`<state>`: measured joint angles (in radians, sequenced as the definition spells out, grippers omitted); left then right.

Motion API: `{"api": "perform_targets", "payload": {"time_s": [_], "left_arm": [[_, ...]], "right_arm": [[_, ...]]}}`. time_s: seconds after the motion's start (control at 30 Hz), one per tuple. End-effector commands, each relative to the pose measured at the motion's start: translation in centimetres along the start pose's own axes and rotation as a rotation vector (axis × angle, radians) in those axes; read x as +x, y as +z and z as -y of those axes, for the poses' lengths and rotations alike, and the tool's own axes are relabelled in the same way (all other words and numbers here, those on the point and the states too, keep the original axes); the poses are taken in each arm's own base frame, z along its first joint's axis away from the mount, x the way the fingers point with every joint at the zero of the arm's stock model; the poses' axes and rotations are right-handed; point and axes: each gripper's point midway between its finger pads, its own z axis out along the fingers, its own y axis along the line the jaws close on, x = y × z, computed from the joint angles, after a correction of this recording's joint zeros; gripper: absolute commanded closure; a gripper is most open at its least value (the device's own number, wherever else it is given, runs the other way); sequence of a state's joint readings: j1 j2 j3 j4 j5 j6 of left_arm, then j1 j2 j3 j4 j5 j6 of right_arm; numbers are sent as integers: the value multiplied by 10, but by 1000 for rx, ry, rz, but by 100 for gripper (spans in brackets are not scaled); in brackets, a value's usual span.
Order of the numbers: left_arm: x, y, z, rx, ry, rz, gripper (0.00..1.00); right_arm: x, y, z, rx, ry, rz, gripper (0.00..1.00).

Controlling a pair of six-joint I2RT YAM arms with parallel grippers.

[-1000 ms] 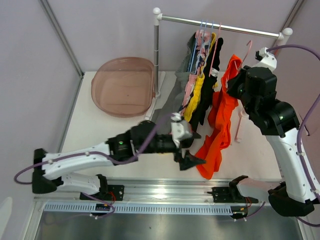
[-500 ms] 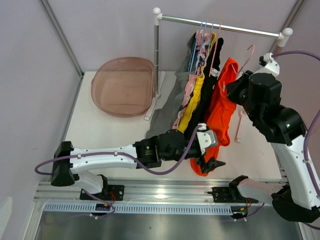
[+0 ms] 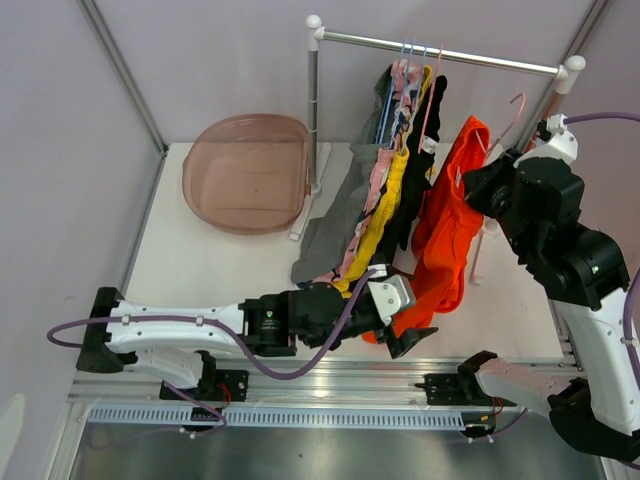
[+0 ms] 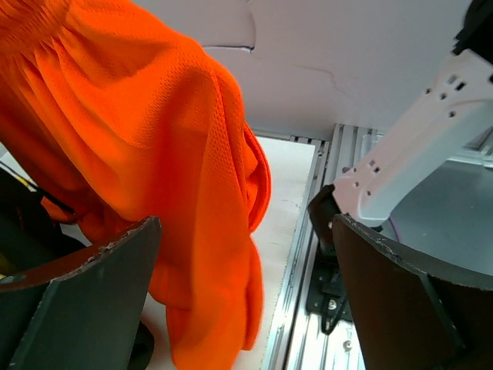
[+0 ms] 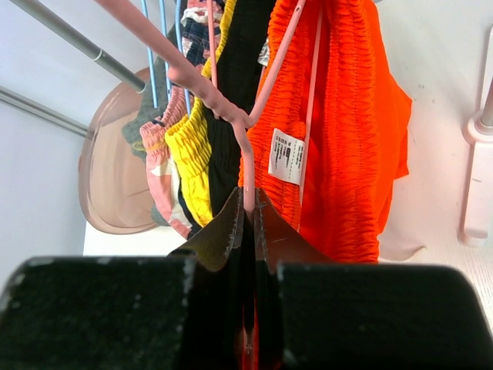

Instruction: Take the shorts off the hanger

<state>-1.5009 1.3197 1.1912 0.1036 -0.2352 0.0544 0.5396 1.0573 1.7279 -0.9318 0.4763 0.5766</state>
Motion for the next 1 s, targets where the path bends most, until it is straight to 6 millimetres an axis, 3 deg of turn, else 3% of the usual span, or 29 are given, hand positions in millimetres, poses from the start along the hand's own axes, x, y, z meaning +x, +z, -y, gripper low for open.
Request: {"api": "perform_targets", "payload": {"time_s": [0.0, 0.17, 0.23, 0.47, 0.57, 0.7, 0.8, 0.83, 0.9, 0.93, 0.97], "left_arm": [[-17, -12, -8, -63, 14, 48, 1], [-21, -8, -2, -49, 31, 67, 1], [-6, 5, 2, -47, 50, 31, 1], [11, 39, 12, -30, 65, 6, 1], [27, 57, 3, -67, 92, -40, 1], [29, 73, -20, -110, 81, -42, 3], [23, 72, -29, -137, 72, -23, 34], [22, 71, -31, -146, 73, -21, 58], [14, 65, -32, -150, 63, -10, 80], [17, 62, -31, -151, 44, -19, 97], [18, 59, -30, -151, 34, -25, 100]], "right_arm": [[-18, -6, -7, -26, 53, 64, 100], [-18, -7, -6, -26, 55, 62, 100], [-17, -8, -8, -33, 62, 58, 100], [-16, -11, -8, -43, 73, 51, 100], [-15, -13, -8, -50, 76, 44, 100], [-14, -16, -4, -42, 77, 43, 100], [-14, -19, -1, -35, 74, 47, 100], [-15, -19, 0, -34, 73, 49, 100], [-16, -19, 1, -25, 65, 52, 100], [-16, -18, 2, -21, 62, 53, 100], [-17, -19, 2, -20, 53, 59, 100]]}}
